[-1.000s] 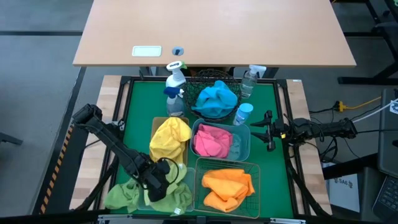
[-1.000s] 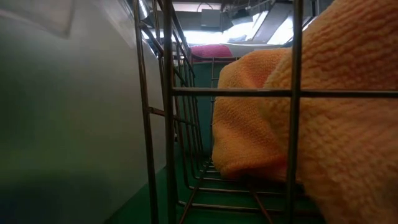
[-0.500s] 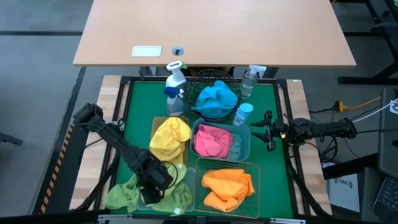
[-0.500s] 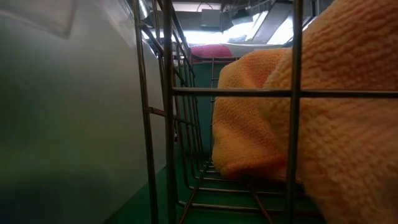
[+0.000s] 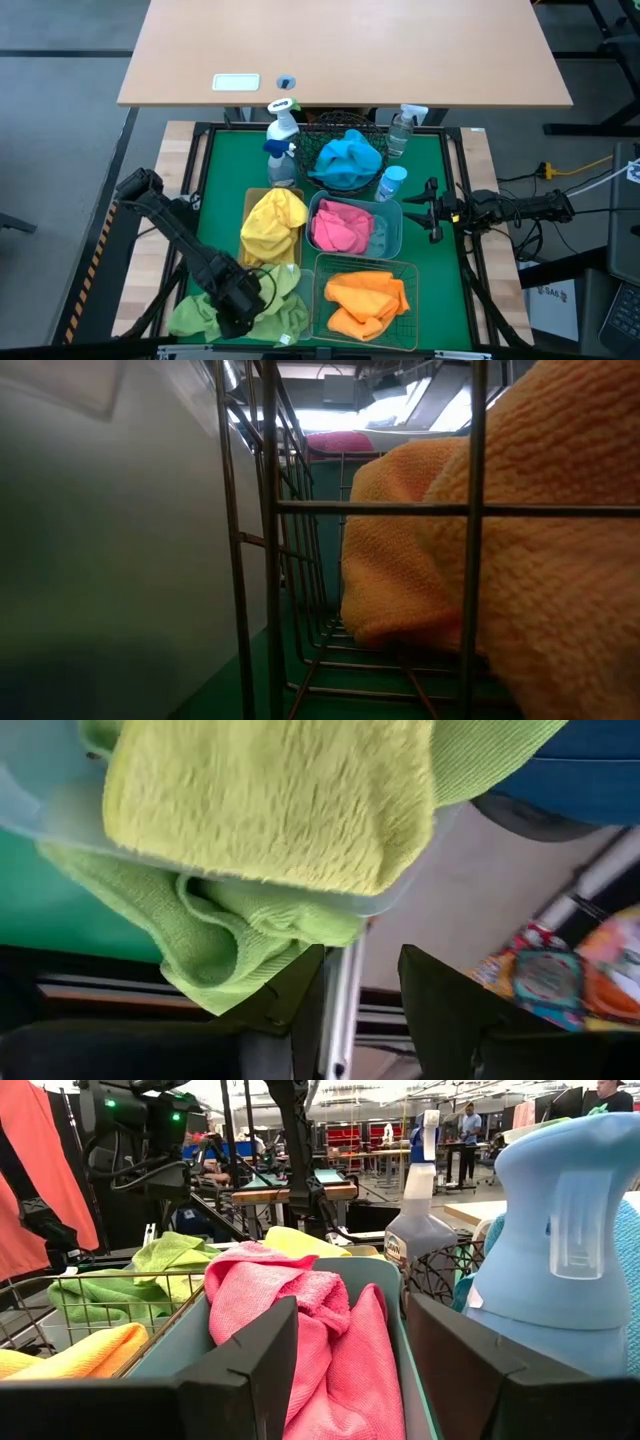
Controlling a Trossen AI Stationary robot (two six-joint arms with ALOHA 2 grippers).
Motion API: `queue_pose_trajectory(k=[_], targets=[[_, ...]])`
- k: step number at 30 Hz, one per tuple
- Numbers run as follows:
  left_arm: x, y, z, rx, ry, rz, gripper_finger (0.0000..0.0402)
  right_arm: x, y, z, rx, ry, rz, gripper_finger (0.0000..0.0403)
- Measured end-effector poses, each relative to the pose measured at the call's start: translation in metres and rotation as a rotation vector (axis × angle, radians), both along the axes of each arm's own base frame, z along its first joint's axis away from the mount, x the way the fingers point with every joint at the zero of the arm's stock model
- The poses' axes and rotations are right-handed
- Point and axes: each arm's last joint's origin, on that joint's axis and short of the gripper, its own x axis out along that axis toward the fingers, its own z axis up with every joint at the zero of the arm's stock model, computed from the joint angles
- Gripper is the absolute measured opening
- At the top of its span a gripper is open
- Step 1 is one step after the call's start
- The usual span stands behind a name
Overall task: Sort microfiber towel by color & place in baskets
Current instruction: Put the green towel into the white bin
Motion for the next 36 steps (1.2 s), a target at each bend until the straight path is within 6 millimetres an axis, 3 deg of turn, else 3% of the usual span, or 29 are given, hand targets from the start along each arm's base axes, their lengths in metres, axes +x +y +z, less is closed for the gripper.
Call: queue_pose_trajectory(k=[9, 16, 23, 36], targets=[[-0.026, -0.01, -0.002, 0.177, 0.078, 0.083, 0.0125, 0.0, 0.0, 0.0, 0.0, 0.0, 0.001, 0.0189], [-0.038, -0.019, -0.006, 0.239, 0.033, 0.053, 0.0125, 0.0, 0.0, 0.0, 0.0, 0.0, 0.001, 0.0189], [-0.056, -0.022, -0.026, 0.294, 0.066, -0.004, 0.0125, 0.0, 0.0, 0.0, 0.0, 0.0, 0.003, 0.0189], [-0.066, -0.019, -0.071, 0.333, -0.045, -0.092, 0.0125, 0.0, 0.0, 0.0, 0.0, 0.0, 0.002, 0.0189]])
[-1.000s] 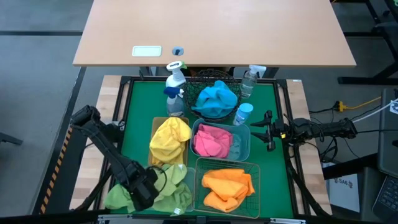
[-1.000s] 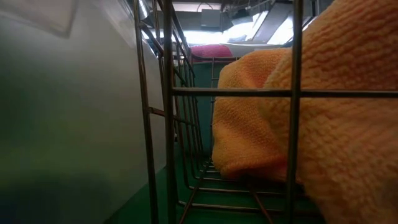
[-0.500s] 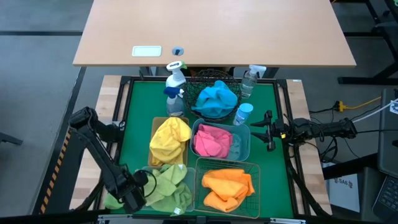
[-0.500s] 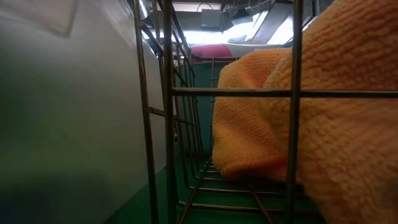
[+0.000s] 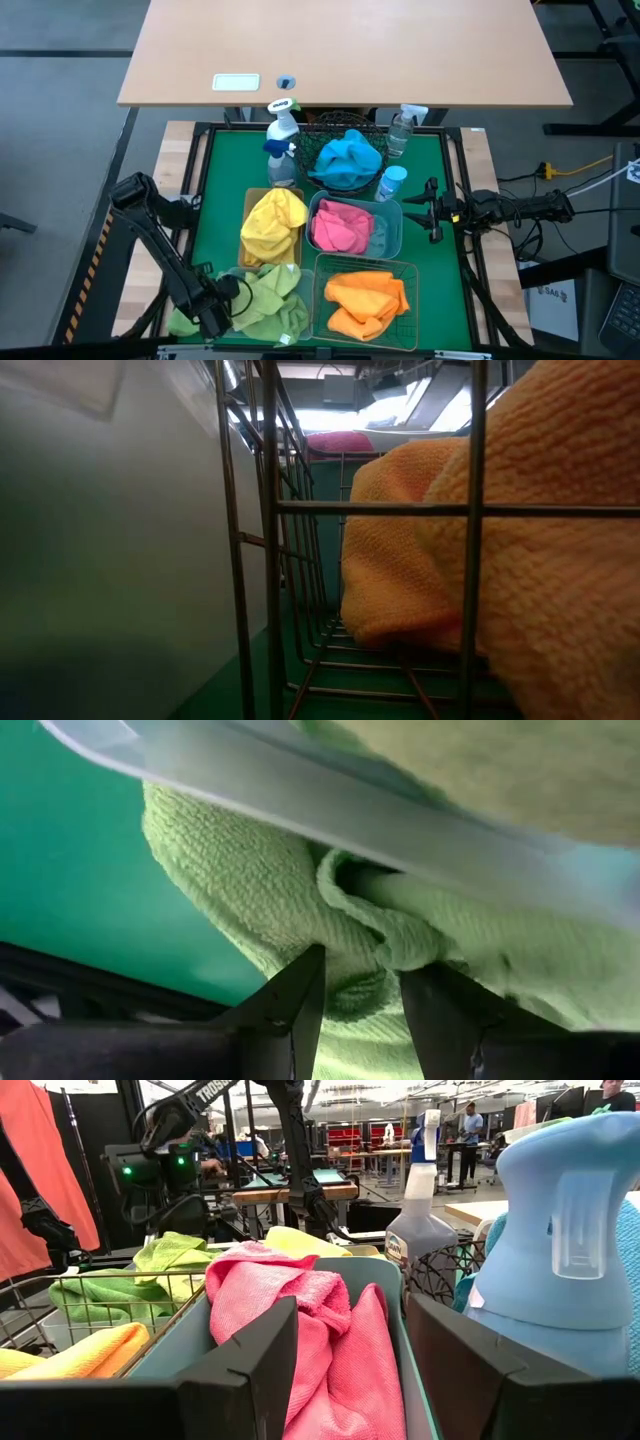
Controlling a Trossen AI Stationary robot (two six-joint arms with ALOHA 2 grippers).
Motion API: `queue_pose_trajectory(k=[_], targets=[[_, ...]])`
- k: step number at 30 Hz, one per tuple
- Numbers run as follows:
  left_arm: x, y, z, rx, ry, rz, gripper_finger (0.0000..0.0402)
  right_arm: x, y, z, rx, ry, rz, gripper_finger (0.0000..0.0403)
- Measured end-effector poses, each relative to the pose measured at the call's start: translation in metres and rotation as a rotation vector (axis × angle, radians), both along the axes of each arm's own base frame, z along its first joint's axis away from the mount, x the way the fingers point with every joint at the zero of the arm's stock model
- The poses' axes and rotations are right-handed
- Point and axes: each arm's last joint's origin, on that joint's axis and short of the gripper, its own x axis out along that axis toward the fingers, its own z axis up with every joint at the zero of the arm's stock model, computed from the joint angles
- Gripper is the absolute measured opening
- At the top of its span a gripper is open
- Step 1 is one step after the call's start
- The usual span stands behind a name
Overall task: Sort microfiber towel by color & place in baskets
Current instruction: Put the green towel into the white bin
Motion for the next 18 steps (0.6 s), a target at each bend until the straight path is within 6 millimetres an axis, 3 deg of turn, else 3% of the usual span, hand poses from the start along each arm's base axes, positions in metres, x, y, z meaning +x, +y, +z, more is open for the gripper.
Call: queue_pose_trajectory(k=[18], targets=[[-0.015, 0.024, -0.049, 0.094, -0.053, -0.008, 0.0106, 0.0, 0.0, 0.0, 0.0, 0.0, -0.002, 0.0189]])
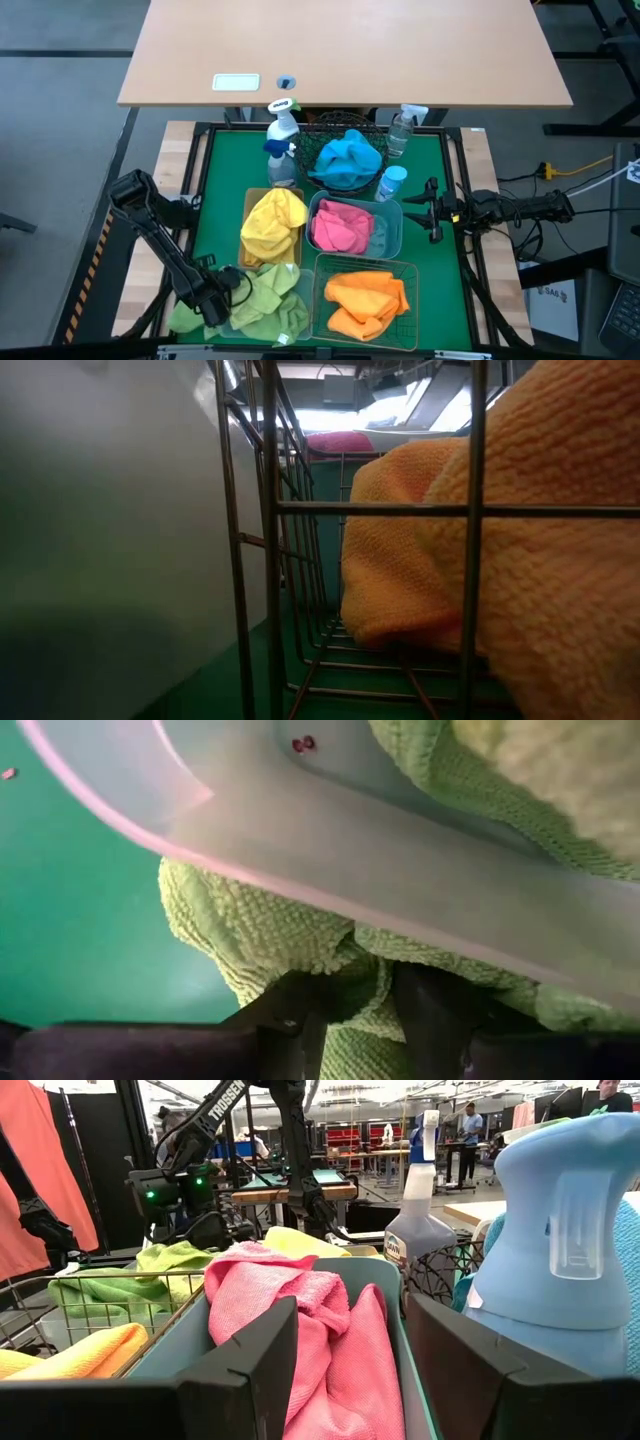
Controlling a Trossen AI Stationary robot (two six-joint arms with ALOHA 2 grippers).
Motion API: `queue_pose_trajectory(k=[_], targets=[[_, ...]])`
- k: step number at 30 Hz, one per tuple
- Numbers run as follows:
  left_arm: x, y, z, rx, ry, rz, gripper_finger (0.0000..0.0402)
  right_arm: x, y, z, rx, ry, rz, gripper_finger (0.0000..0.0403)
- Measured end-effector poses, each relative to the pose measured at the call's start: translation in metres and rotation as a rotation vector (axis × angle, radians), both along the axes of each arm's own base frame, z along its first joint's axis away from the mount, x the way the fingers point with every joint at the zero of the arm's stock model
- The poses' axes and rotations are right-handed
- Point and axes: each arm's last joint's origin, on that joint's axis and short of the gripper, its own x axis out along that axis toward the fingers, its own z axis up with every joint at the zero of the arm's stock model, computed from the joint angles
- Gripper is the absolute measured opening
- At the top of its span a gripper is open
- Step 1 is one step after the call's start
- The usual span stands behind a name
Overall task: Sort microfiber towel by color & place in baskets
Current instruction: Put the green towel into the white bin
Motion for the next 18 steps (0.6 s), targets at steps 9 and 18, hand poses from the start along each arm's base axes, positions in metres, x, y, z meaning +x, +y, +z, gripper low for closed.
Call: queue_pose_trajectory(k=[9, 18], targets=[[0.003, -0.003, 0.001, -0.015, -0.019, -0.042, 0.0035, 0.0, 0.0, 0.0, 0.0, 0.0, 0.0, 0.0189], [0.011, -0.017, 0.027, -0.064, 0.022, -0.043, 0.0003, 0.0, 0.0, 0.0, 0.0, 0.0, 0.001, 0.0189]])
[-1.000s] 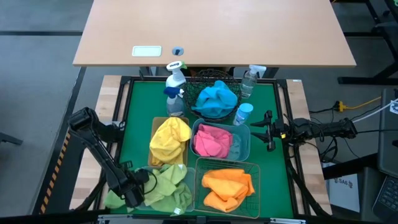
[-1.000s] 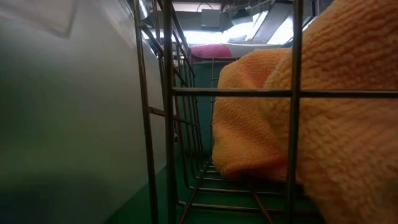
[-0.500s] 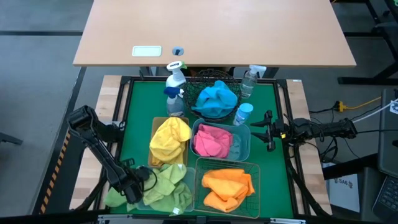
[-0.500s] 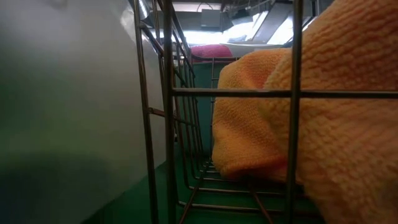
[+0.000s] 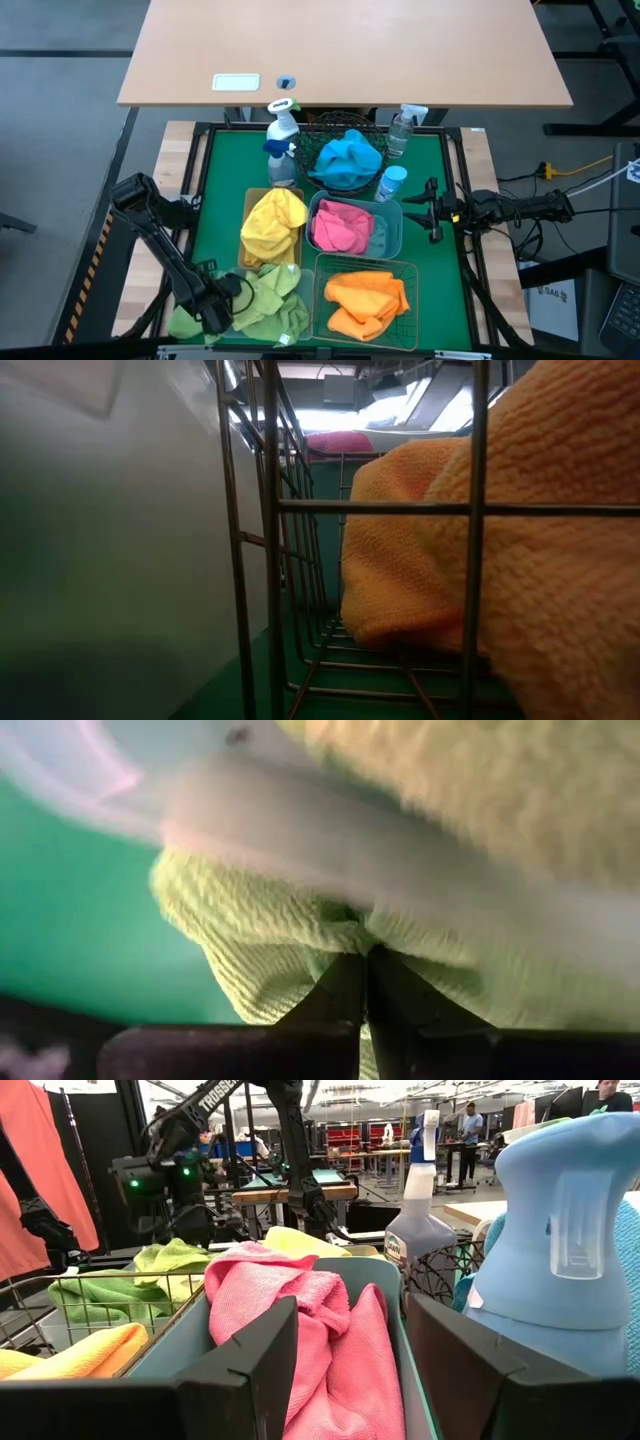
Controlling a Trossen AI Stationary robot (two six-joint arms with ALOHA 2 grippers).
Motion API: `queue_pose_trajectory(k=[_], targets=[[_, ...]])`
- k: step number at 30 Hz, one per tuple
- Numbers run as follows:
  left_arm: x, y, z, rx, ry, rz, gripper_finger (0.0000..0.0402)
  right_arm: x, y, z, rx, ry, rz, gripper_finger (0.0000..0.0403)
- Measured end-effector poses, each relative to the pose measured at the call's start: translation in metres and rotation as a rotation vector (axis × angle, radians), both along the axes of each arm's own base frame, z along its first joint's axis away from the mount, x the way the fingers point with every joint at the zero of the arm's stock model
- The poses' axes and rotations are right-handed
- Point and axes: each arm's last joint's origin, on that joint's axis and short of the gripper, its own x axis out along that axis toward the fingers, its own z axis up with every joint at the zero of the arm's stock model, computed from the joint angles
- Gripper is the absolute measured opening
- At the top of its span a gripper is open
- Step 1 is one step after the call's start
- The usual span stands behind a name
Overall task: Sort microfiber towel by color & place in baskets
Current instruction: Put the green towel into the white bin
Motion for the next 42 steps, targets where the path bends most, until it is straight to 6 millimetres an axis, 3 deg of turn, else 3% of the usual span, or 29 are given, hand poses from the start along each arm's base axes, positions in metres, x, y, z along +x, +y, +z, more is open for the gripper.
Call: queue_pose_trajectory(k=[6, 12, 24, 31, 37, 42], targets=[[0.002, -0.006, 0.032, 0.007, 0.06, 0.001, 0.0002, 0.0, 0.0, 0.0, 0.0, 0.0, 0.0, 0.0189], [0.007, -0.01, 0.077, 0.007, 0.001, 0.039, 0.0001, 0.0, 0.0, 0.0, 0.0, 0.0, 0.0, 0.0189], [0.013, -0.003, 0.174, 0.095, -0.29, 0.084, 0.0, 0.0, 0.0, 0.0, 0.0, 0.0, 0.001, 0.0189], [0.015, 0.003, 0.226, 0.027, -0.519, 0.131, 0.0, 0.0, 0.0, 0.0, 0.0, 0.0, 0.001, 0.0189], [0.018, 0.015, 0.261, 0.007, -0.706, 0.202, 0.0, 0.0, 0.0, 0.0, 0.0, 0.0, 0.001, 0.0189], [0.021, 0.024, 0.277, -0.013, -0.774, 0.255, 0.0, 0.0, 0.0, 0.0, 0.0, 0.0, 0.001, 0.0189]])
